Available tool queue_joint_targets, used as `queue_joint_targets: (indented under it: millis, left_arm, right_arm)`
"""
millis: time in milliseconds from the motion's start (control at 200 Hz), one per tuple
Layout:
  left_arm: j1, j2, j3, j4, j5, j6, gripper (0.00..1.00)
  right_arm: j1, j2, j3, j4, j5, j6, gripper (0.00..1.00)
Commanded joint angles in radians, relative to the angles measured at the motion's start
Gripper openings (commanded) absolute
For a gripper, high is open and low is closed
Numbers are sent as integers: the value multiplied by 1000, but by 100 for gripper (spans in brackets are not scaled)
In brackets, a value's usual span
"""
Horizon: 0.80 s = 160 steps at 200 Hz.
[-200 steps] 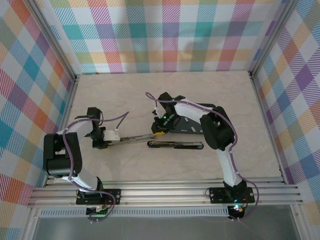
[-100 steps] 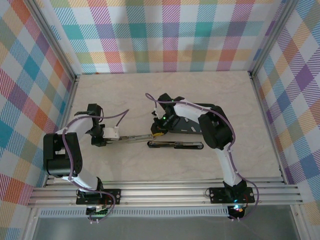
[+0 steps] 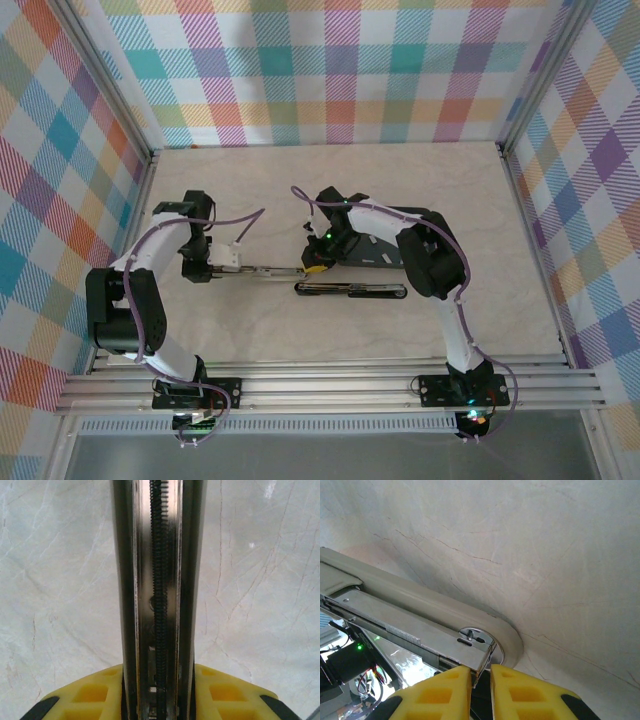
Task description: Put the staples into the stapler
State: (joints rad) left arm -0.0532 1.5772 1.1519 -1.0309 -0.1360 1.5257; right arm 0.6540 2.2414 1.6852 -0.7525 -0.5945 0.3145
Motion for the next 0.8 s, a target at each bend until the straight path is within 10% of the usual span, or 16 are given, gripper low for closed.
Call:
queue_joint_targets:
  millis: [0, 795]
  left_arm:
    - [-28, -10, 28, -81, -11, -31, 27]
    - [-101, 101, 100, -222, -169, -159, 26]
  right_arm:
    - [16, 7, -5, -13, 42, 9, 19]
    - [21, -29, -17, 18, 17, 10, 19]
